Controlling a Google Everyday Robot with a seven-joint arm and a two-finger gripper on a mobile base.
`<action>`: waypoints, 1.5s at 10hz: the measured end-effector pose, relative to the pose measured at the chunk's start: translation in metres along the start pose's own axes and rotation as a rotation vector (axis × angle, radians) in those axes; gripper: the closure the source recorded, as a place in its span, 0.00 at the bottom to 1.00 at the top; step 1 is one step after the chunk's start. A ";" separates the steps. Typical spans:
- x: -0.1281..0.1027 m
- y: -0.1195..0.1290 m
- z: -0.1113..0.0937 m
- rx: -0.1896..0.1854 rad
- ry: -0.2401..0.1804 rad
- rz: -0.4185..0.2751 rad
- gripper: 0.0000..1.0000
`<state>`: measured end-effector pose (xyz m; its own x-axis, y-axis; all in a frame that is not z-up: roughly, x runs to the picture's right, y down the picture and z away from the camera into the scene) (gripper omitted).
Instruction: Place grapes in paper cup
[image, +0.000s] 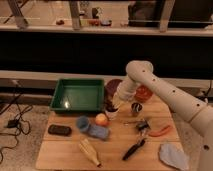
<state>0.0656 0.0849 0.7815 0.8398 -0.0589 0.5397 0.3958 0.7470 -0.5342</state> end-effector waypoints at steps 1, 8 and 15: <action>0.000 0.000 0.000 0.000 0.000 0.000 0.37; 0.000 0.000 0.000 0.000 0.000 0.000 0.20; 0.000 0.000 0.000 0.000 0.000 0.000 0.20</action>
<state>0.0654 0.0849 0.7816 0.8396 -0.0591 0.5399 0.3960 0.7469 -0.5341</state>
